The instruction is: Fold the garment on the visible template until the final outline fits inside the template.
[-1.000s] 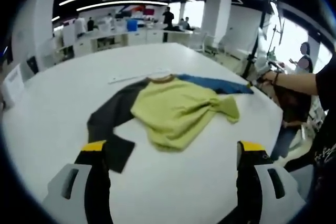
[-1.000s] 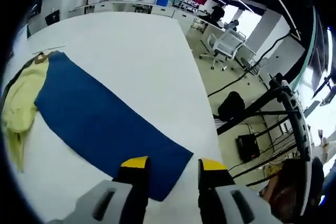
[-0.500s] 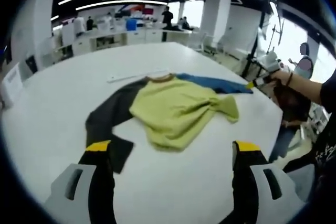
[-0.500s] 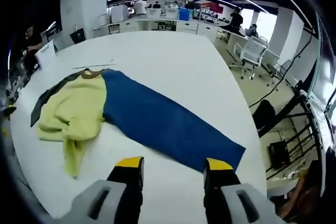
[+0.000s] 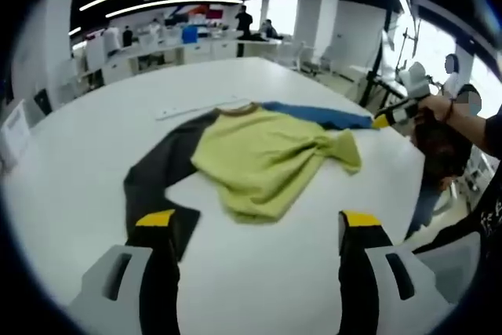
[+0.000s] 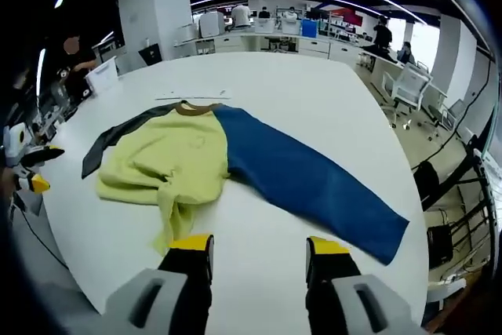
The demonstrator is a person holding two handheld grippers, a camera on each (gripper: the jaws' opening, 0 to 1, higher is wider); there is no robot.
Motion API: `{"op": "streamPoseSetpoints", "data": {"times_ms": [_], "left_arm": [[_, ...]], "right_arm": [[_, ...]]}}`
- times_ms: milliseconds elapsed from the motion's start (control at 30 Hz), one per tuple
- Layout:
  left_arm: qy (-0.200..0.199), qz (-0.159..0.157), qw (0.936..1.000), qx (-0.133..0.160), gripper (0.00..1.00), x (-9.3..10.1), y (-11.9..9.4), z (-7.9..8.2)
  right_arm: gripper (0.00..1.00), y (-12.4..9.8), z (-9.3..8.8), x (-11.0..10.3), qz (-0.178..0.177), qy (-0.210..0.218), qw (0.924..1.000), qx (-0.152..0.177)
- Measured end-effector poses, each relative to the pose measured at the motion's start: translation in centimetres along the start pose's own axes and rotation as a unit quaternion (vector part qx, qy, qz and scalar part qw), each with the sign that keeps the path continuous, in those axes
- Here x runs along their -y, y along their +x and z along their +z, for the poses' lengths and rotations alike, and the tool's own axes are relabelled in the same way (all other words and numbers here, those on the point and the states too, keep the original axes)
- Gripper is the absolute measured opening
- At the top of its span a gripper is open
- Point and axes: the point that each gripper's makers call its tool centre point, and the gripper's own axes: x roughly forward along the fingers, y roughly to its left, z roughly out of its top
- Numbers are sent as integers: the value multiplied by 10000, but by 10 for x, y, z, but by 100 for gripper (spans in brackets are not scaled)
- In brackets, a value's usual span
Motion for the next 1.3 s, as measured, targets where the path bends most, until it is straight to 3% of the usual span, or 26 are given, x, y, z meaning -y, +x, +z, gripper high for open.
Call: {"op": "streamPoseSetpoints", "data": {"times_ms": [200,500,1000,1133,1300], "left_arm": [[17,36,10000,89,74,-4,9,-2],[279,95,9996,47,53,-13,30,-11],[417,-107,9991,-26,36,-5,69,-30],[396,-193,9990,58,35,4,77,-32],[615,-265,9977,-122,37,16,87,-42]], "right_arm": [[44,4,-7,-30,209,-125,9997,-11],[40,17,-17,-72,574,-400,9975,-10],[25,48,-23,-96,711,-631,9953,198],[22,52,-21,-103,756,-618,9947,328],[19,59,-23,-105,680,-718,9946,311]]}}
